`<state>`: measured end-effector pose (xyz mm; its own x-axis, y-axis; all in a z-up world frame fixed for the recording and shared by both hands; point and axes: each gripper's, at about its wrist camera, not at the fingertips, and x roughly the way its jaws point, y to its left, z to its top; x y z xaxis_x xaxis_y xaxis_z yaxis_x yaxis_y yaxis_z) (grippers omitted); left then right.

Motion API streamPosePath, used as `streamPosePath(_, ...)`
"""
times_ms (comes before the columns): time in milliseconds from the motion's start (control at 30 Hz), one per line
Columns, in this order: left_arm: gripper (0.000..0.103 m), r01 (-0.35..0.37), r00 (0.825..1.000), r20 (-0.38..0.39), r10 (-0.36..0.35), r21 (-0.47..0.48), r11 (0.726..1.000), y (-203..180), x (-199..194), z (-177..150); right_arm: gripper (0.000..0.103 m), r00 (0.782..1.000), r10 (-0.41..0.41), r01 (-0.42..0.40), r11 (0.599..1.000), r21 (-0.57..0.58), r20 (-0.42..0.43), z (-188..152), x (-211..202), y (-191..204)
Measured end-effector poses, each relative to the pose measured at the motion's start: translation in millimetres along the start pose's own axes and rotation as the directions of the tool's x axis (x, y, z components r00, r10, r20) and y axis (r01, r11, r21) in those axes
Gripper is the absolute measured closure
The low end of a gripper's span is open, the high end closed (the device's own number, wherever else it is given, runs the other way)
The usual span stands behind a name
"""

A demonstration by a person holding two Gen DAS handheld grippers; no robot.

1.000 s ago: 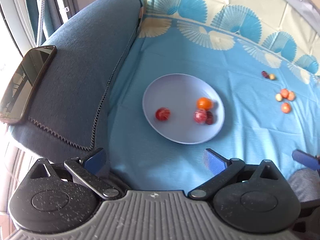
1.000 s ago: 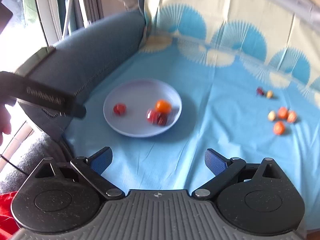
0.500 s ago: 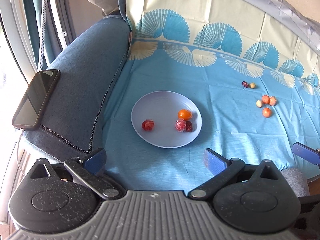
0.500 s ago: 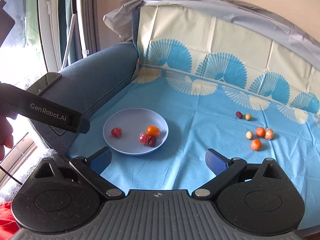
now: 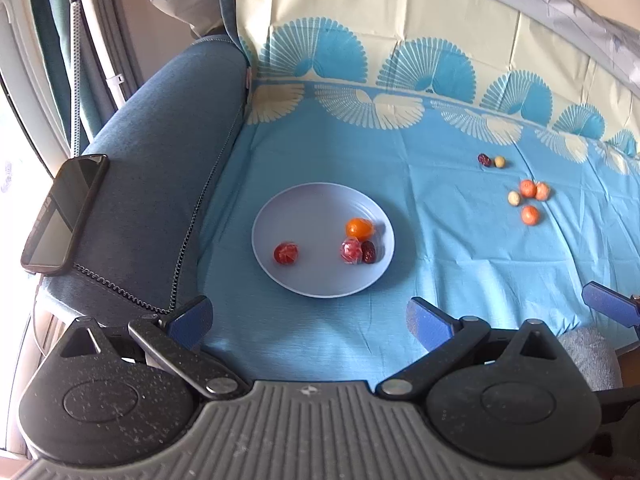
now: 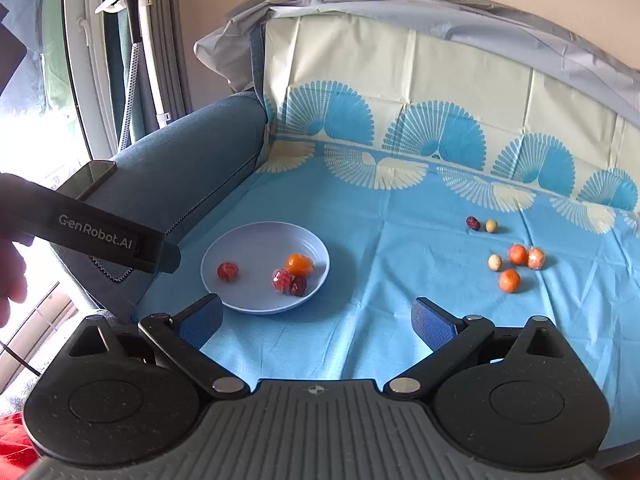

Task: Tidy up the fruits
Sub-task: 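Move both tools back toward the remaining oranges, then grasp an orange with left tool while right tool grasps the plastic-wrapped orange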

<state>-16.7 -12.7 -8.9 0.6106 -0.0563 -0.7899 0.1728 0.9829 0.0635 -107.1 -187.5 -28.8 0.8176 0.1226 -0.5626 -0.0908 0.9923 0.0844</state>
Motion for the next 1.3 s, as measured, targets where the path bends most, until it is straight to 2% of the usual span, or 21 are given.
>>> streamPosePath(267, 0.000, 0.001, 1.000, -0.028, -0.001, 0.024, 1.000, -15, 15, 7, 0.003, 1.000, -0.013, 0.014, 0.998, 0.066, -0.014, -2, 9, -18)
streamPosePath(433, 0.000, 0.029, 0.998, -0.061, -0.026, 0.049, 0.998, -44, 34, 18, 0.003, 0.998, -0.064, 0.065, 0.990, 0.123, -0.011, -1, 13, -53)
streamPosePath(533, 0.000, 0.061, 0.996, -0.065, -0.056, 0.081, 0.995, -77, 51, 30, 0.001, 0.989, -0.148, 0.145, 0.976, 0.165, 0.006, 4, 16, -99)
streamPosePath(633, 0.000, 0.108, 0.992, -0.070, -0.101, 0.104, 0.989, -123, 76, 46, 0.001, 0.967, -0.255, 0.248, 0.947, 0.204, 0.009, 7, 28, -160)
streamPosePath(700, 0.000, 0.173, 0.983, -0.080, -0.165, 0.105, 0.979, -158, 99, 56, 0.001, 0.942, -0.337, 0.328, 0.920, 0.217, 0.006, 7, 44, -203)
streamPosePath(800, 0.000, 0.249, 0.965, -0.111, -0.238, 0.099, 0.964, -213, 141, 70, 0.001, 0.916, -0.400, 0.395, 0.893, 0.214, -0.023, 1, 81, -269)
streamPosePath(867, 0.000, 0.252, 0.964, -0.117, -0.239, 0.106, 0.962, -249, 170, 77, 0.001, 0.912, -0.406, 0.409, 0.887, 0.214, -0.058, -5, 110, -311)
streamPosePath(900, 0.000, 0.225, 0.971, -0.111, -0.213, 0.112, 0.968, -266, 184, 79, 0.001, 0.909, -0.409, 0.415, 0.885, 0.213, -0.073, -9, 125, -329)
streamPosePath(967, 0.000, 0.177, 0.981, -0.106, -0.164, 0.123, 0.976, -297, 209, 83, 0.001, 0.922, -0.375, 0.386, 0.898, 0.212, -0.092, -16, 152, -363)
streamPosePath(1033, 0.000, 0.196, 0.975, -0.130, -0.178, 0.136, 0.971, -320, 233, 88, 0.001, 0.938, -0.328, 0.346, 0.911, 0.223, -0.114, -20, 178, -389)
streamPosePath(1167, 0.000, 0.232, 0.968, -0.139, -0.210, 0.165, 0.959, -354, 273, 90, 0.001, 0.968, -0.211, 0.236, 0.950, 0.205, -0.134, -21, 225, -415)
streamPosePath(1300, 0.000, 0.180, 0.981, -0.105, -0.162, 0.196, 0.964, -367, 305, 93, 0.001, 0.969, -0.190, 0.209, 0.971, 0.113, -0.161, -13, 270, -417)
